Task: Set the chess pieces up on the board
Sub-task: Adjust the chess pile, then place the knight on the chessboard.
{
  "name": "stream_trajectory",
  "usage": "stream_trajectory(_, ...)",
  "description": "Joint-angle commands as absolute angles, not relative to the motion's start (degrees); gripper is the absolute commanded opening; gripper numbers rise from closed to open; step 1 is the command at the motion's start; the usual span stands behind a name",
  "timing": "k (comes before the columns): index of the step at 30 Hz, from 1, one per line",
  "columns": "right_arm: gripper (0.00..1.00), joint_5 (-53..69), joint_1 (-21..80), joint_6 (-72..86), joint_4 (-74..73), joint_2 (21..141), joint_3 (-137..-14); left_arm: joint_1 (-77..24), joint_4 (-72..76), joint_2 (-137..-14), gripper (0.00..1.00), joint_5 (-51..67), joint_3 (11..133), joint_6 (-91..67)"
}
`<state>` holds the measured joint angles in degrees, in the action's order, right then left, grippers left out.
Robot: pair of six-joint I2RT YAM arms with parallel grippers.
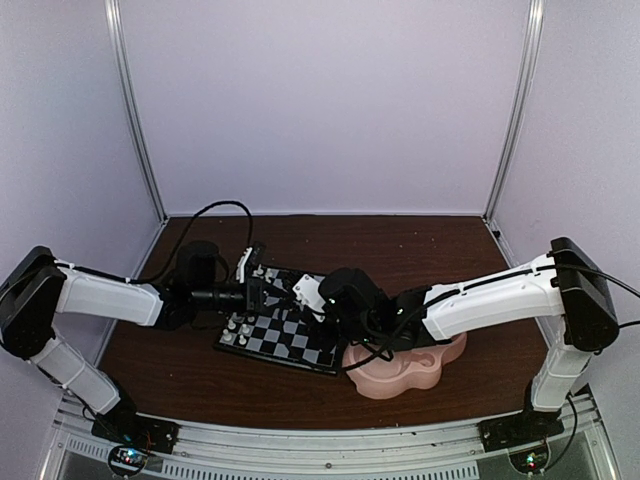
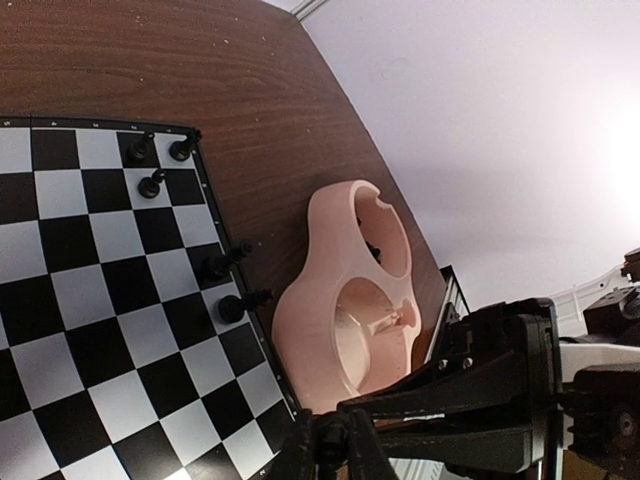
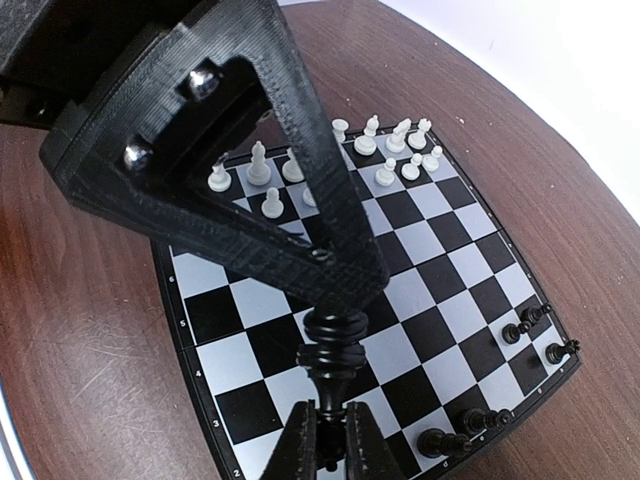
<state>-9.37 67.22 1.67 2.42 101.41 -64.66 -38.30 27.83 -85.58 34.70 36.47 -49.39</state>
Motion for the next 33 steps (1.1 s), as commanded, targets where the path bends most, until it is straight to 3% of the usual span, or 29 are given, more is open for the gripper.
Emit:
stream_trajectory(1,0.00,-11.14,67.68,1.88,2.68,100.07,-65.08,-38.58,29.49,-85.34,0.04,35.39,38.35,-47.89)
stream_trajectory(2,0.00,-11.15,67.68,1.90,2.64,100.14,-65.08,-38.57,29.08,-85.10,0.00,35.26,38.45,-47.49)
stream_trajectory(15,0.00,-14.41,67.68,3.30,2.46,97.65,-64.17,-38.86,18.23,-79.43,0.00,22.98,38.28,-35.66)
stream_trajectory(23,0.00,-29.97,66.76,8.52,0.43,93.71,-62.81,-45.14,11.32,-83.62,0.00,10.50,42.73,-25.60)
stream_trajectory(33,0.00,-26.15,60.35,18.65,-5.64,92.52,-62.46,-50.02,8.40,-91.95,0.00,3.29,48.60,-21.20)
